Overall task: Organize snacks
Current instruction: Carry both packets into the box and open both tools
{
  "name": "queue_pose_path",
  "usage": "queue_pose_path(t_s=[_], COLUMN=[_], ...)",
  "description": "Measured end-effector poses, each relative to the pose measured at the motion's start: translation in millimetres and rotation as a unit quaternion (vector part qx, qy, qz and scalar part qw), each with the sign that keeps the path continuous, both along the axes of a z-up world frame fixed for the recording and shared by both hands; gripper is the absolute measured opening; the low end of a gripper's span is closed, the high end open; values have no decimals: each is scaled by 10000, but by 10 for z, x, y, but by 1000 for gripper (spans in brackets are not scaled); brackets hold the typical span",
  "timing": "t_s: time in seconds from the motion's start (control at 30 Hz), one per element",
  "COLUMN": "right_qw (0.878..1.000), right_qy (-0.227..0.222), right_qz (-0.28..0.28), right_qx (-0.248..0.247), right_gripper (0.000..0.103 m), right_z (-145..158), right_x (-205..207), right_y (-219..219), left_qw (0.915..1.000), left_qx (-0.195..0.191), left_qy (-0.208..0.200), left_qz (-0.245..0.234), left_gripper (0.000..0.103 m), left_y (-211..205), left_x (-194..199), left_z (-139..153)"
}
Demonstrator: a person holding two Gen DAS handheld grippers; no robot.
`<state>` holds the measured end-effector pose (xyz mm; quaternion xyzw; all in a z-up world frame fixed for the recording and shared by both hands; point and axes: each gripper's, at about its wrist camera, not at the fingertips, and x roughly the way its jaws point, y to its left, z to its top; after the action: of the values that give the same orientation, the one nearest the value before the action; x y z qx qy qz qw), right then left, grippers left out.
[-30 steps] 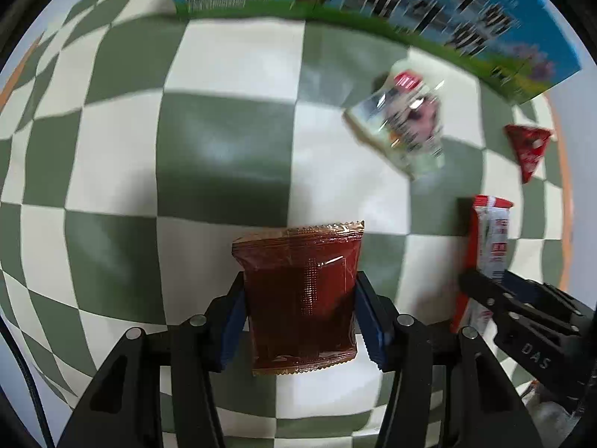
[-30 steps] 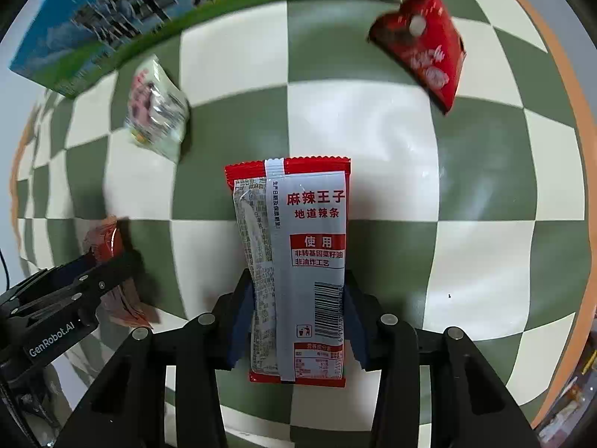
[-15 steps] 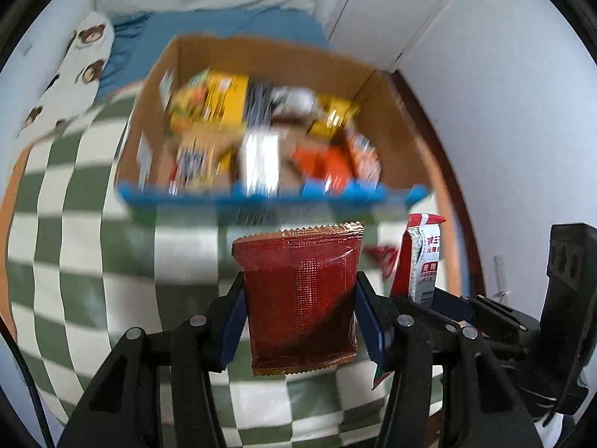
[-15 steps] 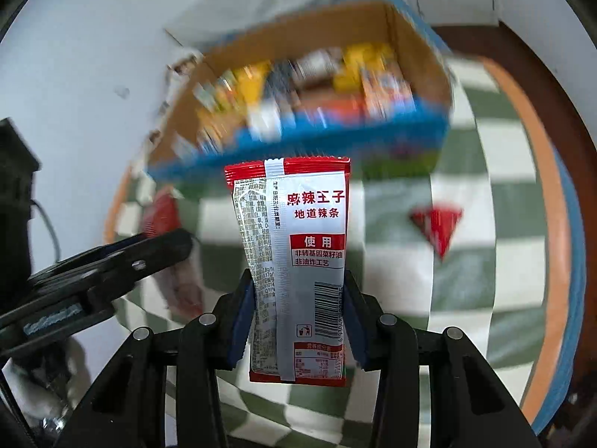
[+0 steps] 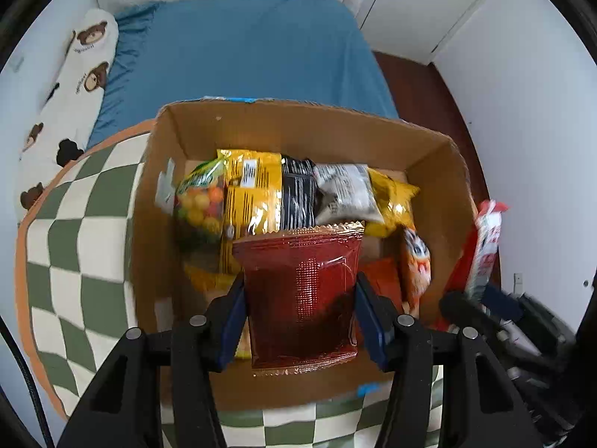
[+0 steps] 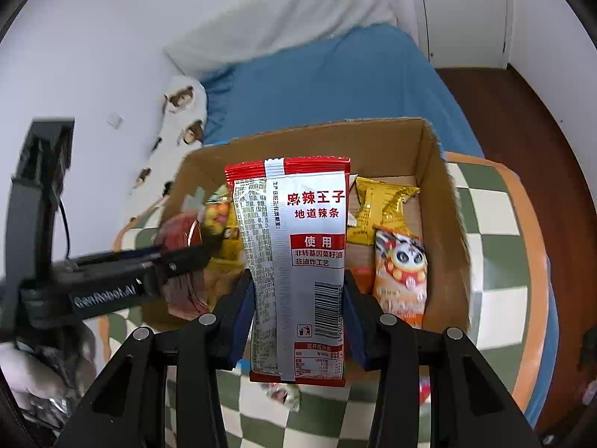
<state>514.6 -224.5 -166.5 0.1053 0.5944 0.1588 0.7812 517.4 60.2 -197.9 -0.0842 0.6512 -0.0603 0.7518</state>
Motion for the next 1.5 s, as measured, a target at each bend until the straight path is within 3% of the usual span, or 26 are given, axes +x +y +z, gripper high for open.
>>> queue_pose_path(t_s=[0.2, 0.43, 0.53, 0.6, 0.63, 0.7, 0.77, 1.13, 1.5], right_qw=[9984, 9960, 9932, 9923, 9926, 9926, 9924, 9927, 9937], right_qy=[535, 858, 1138, 1198, 1158, 1138, 1121, 866, -50], right_qz=[50, 88, 115, 107, 92, 101, 88, 19, -87], right_qx=[-172, -224, -223, -309, -349, -416, -500, -837, -1115], right_gripper=[46, 47, 53, 75, 79, 91, 94, 94, 94], right_z=[-518, -889, -1018, -1072, -1074, -1088, -1075, -819, -315], right_x=[394, 637, 703, 724, 726, 721, 709, 493, -4], right_y=[126, 185, 202, 198, 187, 175, 157, -68, -195], left_qw=[9986, 9953, 9928, 9917, 9917, 9926, 9940, 9980, 9920], left_qx=[-157, -158, -142, -167, -119, 12, 126, 582, 810], left_qy=[499, 955, 1187, 1278, 1282, 1208, 1086, 238, -845], left_qz=[-55, -99, -54, -17, -28, -109, -103, 76, 472], left_gripper=[51, 52, 61, 75, 89, 93, 93, 93, 93], left_y=[-55, -124, -111, -95, -93, -99, -84, 38, 107], left_x=[462, 685, 709, 704, 700, 680, 656, 340, -398], left_z=[-358, -691, -809, -859, -868, -852, -810, -443, -76])
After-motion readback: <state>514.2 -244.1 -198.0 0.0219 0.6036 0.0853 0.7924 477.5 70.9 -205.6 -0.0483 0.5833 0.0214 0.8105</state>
